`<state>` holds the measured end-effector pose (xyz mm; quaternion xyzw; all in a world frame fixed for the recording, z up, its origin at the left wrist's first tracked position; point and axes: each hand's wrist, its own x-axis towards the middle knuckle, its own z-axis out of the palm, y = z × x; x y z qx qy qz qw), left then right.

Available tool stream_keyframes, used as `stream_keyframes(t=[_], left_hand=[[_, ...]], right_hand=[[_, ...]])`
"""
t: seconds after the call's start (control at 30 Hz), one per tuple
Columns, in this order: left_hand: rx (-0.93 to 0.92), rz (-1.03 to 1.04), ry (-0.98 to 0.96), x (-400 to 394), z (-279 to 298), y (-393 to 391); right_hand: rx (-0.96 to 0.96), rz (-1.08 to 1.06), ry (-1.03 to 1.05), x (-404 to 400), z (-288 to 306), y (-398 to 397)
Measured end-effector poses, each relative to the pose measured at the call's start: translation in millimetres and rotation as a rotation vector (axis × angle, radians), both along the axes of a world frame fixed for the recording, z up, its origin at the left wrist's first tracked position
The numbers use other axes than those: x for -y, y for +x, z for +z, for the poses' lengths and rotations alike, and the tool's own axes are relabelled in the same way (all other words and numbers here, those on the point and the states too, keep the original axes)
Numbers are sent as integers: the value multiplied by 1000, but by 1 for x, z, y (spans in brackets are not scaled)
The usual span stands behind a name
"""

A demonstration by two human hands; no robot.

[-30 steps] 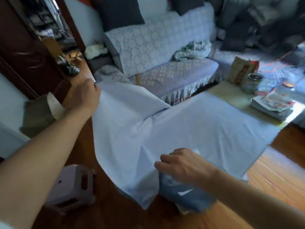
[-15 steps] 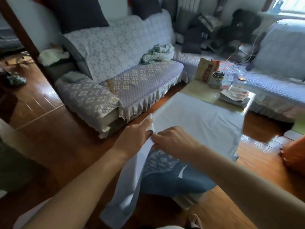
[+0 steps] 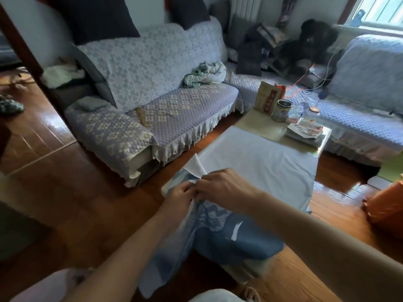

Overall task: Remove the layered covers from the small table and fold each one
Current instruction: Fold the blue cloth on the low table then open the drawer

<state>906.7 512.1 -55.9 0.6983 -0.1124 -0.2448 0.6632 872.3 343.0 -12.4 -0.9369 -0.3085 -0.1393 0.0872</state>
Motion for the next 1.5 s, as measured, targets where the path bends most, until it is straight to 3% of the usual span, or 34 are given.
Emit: stream_keyframes(t=[0.1, 0.23, 0.33, 0.43, 0.57, 0.7, 0.83, 0.9, 0.97, 1.07, 1.13, 1.2, 1.27, 1.33, 1.4, 1.43, 1.47, 1.5], left_hand=[[2, 51, -77, 5, 1, -6], [217, 48, 76, -2, -5, -8], [175, 137, 38, -3, -4, -5], [182, 137, 35, -4, -4, -4], [127, 69, 68, -5, -6, -13], [55, 41, 104, -8, -8, -13], [110, 40, 125, -16, -7, -8], [120, 143, 139, -22, -12, -3], [141, 256, 170, -30, -19, 7], [308, 170, 357, -25, -19, 16], [439, 114, 457, -18, -16, 19], [507, 99, 508, -16, -13, 22], [597, 46, 579, -22, -11, 25], [877, -43, 708, -34, -6, 22], [1141, -129, 806, -47, 0, 21], [1179, -77, 860, -55, 1, 24], [1105, 73, 887, -61, 1, 29], [904, 293, 853, -68, 4, 38]], right_hand=[[36, -53, 20, 2, -3, 11], [25, -141, 69, 1, -2, 27], [-171, -182, 141, 6, 1, 30], [-365, -353, 309, 41, -13, 24], [-490, -573, 613, 70, -21, 6], [-519, -630, 908, 73, -9, 2], [-545, -665, 961, 77, -6, 2], [-560, -683, 988, 84, -1, 1], [-565, -670, 920, 87, 6, 1], [-634, -473, 366, 70, 14, -7], [-686, -293, 125, 48, 12, -17], [-609, -237, 162, 39, 5, -22], [-447, -335, 346, 45, -2, -23], [-332, -465, 426, 53, -9, -28], [-340, -474, 368, 51, -14, -36], [-362, -444, 342, 49, -17, -39], [-387, -425, 331, 47, -19, -41], [-415, -429, 333, 46, -20, -41]])
